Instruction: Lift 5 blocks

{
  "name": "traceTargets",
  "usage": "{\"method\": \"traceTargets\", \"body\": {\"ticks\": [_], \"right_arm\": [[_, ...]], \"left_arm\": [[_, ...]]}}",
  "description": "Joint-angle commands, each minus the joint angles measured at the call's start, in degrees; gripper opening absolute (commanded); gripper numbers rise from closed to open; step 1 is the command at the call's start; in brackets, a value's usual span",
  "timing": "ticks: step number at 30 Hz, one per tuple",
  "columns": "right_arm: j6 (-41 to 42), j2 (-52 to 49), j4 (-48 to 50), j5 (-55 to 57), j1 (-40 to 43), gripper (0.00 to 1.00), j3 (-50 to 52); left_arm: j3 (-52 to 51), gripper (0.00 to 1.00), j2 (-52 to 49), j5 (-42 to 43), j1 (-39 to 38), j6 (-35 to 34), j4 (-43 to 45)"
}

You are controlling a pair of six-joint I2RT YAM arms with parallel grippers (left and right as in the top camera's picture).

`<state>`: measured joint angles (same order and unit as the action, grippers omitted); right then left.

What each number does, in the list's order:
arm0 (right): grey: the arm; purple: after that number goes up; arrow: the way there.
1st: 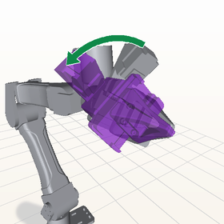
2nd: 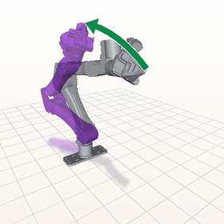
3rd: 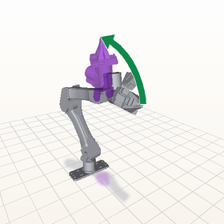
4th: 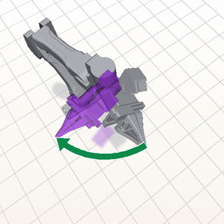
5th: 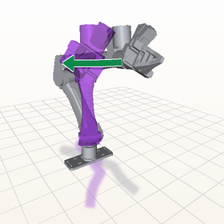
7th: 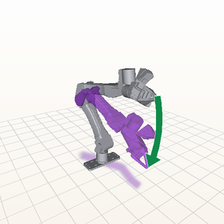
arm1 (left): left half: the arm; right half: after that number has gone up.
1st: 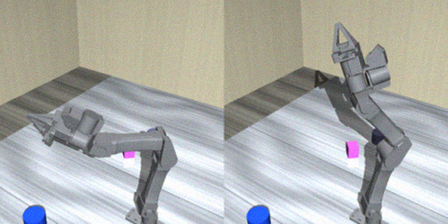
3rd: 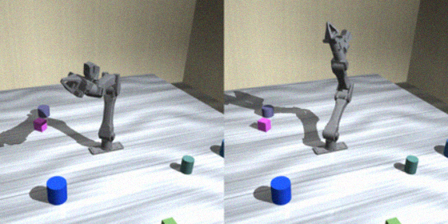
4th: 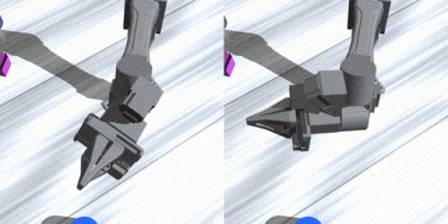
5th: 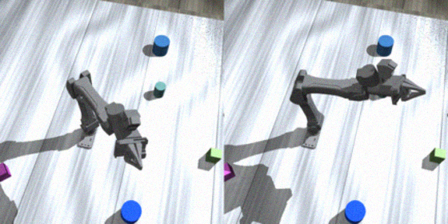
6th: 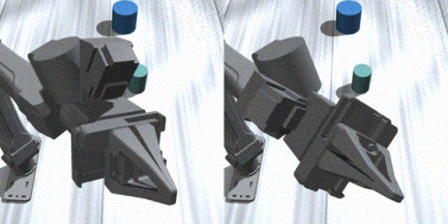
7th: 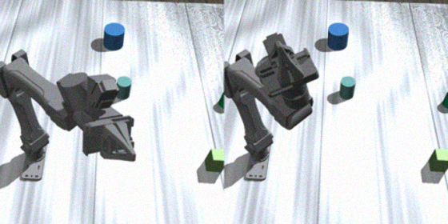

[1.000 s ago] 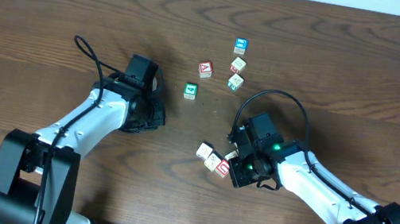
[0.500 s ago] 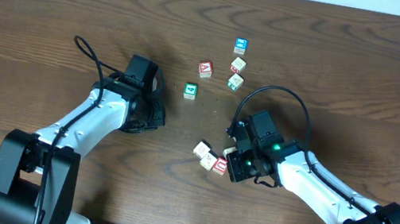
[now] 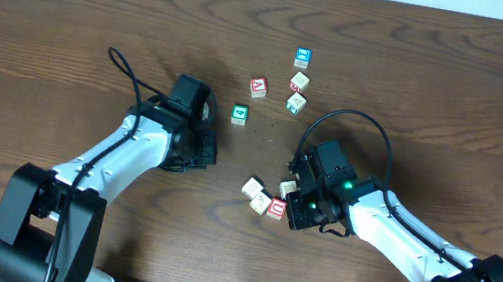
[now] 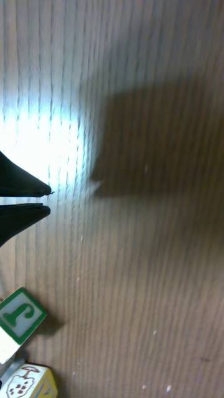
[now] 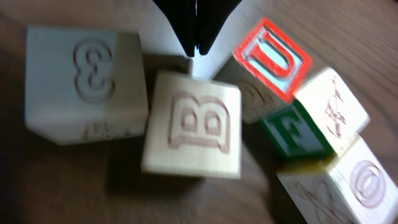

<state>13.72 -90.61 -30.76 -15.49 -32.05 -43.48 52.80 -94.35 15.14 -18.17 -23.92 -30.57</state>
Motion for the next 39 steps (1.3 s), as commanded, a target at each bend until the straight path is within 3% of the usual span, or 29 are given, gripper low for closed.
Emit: {"method": "traceTargets", "body": {"ticks": [1, 9, 23, 39], "right_arm": [[1.05, -0.37, -1.29, 0.59, -0.31, 0.01, -0.66], [1.11, -0.37, -2.62, -3.96, -0.31, 0.01, -0.66], [12.11, -0.37, -0.09, -5.49, -0.31, 0.01, -0.66], [13.70, -0.37, 3.67, -10.01, -0.31, 0.01, -0.66]], "left_arm": [[-0.42, 0.07, 0.92, 0.48, -1.29, 0.81, -0.26], [-0.42, 0.07, 0.92, 0.55, -2.51, 0.79, -0.31], [-0.42, 0.08, 0.90, 0.72, -9.07, 0.79, -0.02], [-0.42, 0.08, 0.90, 0.72, -13.03, 0.76, -0.02]]}}
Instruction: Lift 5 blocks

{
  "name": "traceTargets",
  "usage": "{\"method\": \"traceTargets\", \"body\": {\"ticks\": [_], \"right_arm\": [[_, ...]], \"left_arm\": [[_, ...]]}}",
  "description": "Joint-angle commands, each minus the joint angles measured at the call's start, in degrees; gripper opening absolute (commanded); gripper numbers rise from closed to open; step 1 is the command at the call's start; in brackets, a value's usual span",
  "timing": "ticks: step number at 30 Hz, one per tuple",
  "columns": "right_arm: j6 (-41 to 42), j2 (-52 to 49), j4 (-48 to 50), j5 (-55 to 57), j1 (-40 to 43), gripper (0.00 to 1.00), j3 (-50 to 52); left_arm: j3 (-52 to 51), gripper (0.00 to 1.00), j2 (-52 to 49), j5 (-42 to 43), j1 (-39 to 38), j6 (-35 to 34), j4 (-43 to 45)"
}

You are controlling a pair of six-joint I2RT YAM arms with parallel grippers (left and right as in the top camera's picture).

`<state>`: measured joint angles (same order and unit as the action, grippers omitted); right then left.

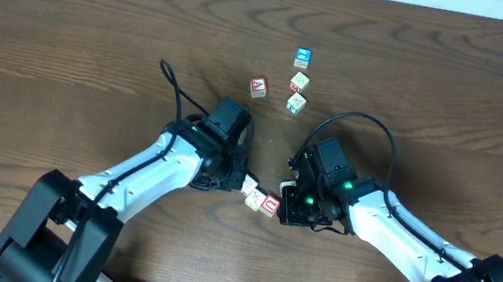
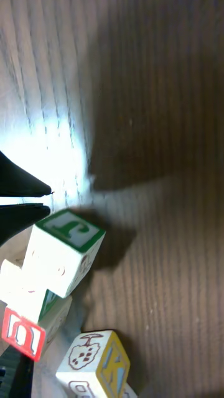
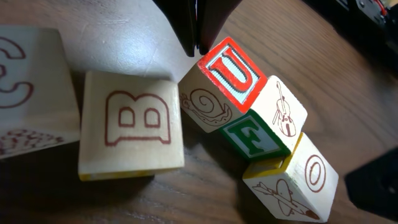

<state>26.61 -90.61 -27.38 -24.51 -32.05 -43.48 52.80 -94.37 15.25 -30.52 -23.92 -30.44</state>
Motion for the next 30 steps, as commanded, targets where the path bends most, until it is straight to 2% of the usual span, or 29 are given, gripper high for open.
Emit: {"method": "traceTargets", "body": {"ticks": [1, 8, 15, 24, 30], "right_arm": [[0.81, -0.37, 0.42, -0.94, -0.31, 0.01, -0.66], [0.81, -0.39, 0.72, 0.81, -0.31, 0.01, -0.66], [2.54, -0.39, -4.55, 6.05, -0.31, 0.01, -0.66], [9.88, -0.50, -1.75, 6.03, -0.31, 0.01, -0.66], [11.13, -0.85, -1.60, 6.08, -0.31, 0.01, -0.66]], "left_arm": [[-0.42, 0.08, 0.92, 0.61, -0.87, 0.76, -0.15], [-0.42, 0.08, 0.92, 0.61, -1.44, 0.76, -0.22], [-0.42, 0.07, 0.92, 0.61, -1.44, 0.76, -0.17], [-0.42, 0.08, 0.92, 0.61, -1.44, 0.74, -0.20], [-0.42, 0.07, 0.92, 0.61, -1.44, 0.76, -0.20]]}}
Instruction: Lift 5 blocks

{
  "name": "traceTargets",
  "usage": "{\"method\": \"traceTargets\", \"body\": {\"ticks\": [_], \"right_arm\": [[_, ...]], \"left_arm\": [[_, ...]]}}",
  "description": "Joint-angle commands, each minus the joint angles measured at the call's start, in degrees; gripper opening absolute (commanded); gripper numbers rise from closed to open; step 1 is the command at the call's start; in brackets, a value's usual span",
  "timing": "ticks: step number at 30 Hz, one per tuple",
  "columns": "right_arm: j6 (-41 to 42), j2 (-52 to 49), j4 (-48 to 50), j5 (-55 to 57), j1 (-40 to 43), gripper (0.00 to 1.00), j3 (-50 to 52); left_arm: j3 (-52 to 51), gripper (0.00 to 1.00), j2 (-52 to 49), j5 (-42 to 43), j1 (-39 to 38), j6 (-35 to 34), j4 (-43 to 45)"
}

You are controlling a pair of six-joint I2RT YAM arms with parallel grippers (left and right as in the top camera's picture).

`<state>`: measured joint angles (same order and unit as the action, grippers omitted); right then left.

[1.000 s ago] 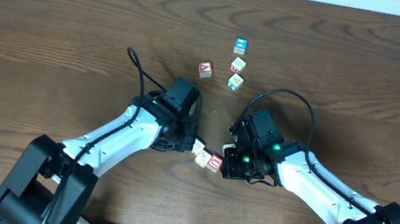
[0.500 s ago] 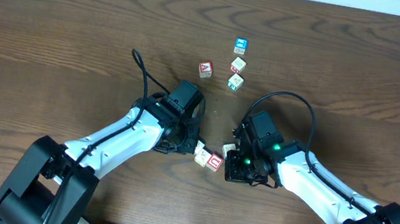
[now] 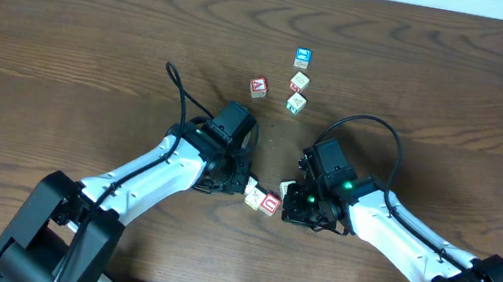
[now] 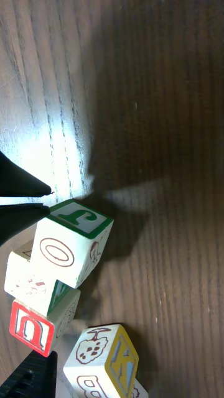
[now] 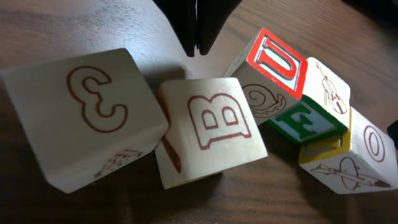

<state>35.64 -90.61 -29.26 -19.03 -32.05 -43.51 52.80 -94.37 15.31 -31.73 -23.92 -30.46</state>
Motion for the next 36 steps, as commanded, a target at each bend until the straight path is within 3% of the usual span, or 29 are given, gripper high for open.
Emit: {"method": "traceTargets", "body": {"ticks": [1, 17, 31, 36], "right_arm": [[2.10, -1.01, 0.33, 0.59, -0.31, 0.01, -0.63], [2.01, -5.11, 7.19, 0.59, -4.63, 0.01, -0.63], [-2.14, -5.11, 5.33, 2.97, -4.63, 0.01, -0.63], [-2.29, -5.09, 5.09, 4.00, -4.63, 0.01, -0.63]], "left_arm": [[-0.42, 0.08, 0.92, 0.57, -0.24, 0.76, -0.17], [-0.57, 0.08, 0.92, 0.55, -0.24, 0.81, -0.61], [-0.17, 0.07, 1.36, 0.37, 0.09, 4.15, -2.95], [1.25, 0.08, 4.76, -8.68, 0.09, 4.26, -7.04]]}}
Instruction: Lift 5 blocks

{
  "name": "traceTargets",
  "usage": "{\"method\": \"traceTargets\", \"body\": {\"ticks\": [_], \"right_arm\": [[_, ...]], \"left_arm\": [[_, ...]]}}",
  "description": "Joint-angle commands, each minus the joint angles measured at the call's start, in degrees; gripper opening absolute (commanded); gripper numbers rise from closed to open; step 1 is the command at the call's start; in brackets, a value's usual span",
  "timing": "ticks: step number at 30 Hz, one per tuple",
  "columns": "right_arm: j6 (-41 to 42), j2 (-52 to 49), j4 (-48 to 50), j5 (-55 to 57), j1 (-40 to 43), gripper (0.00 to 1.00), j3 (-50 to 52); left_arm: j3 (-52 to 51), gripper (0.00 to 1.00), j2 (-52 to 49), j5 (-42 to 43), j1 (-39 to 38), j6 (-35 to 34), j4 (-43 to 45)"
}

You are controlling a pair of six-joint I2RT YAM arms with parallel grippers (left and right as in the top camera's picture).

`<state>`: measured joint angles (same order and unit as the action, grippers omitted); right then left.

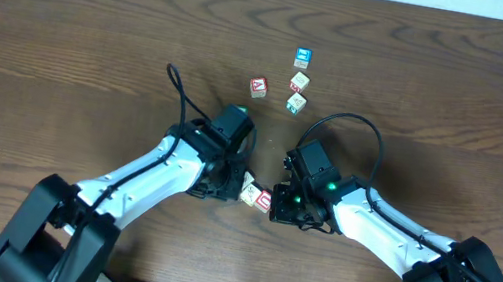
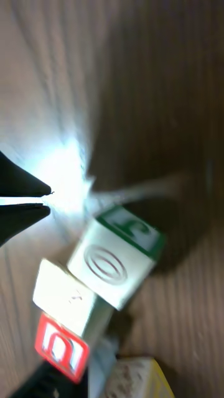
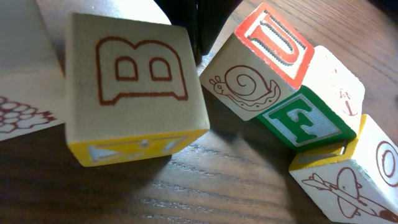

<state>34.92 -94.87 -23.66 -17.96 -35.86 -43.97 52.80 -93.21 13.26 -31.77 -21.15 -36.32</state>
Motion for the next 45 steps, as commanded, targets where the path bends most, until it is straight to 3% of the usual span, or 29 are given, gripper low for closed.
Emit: {"method": "traceTargets", "body": {"ticks": [1, 10, 17, 21, 45], "right_arm": [[-1.57, -0.83, -0.48, 2.91, -0.83, 0.01, -0.17], [-1.55, -0.83, -0.09, 2.89, -0.83, 0.01, -0.17], [-1.09, -0.83, -0.02, 2.89, -0.83, 0.01, -0.17], [-1.09, -0.83, 0.59, 2.89, -0.83, 0.01, -0.17], [1.53, -0.83, 2.49, -0.79, -0.83, 0.01, -0.17]], "left_arm": [[1.25, 0.07, 4.39, -8.17, 0.22, 1.66, -1.14], [1.25, 0.07, 2.91, -12.17, 2.25, 4.96, 6.51], [1.22, 0.07, -0.81, -8.96, 2.23, 8.07, 8.50], [1.22, 0.07, -0.98, -2.12, 2.23, 11.74, 9.99], [-2.64, 0.08, -1.14, 2.82, 0.09, 11.65, 11.80]]}}
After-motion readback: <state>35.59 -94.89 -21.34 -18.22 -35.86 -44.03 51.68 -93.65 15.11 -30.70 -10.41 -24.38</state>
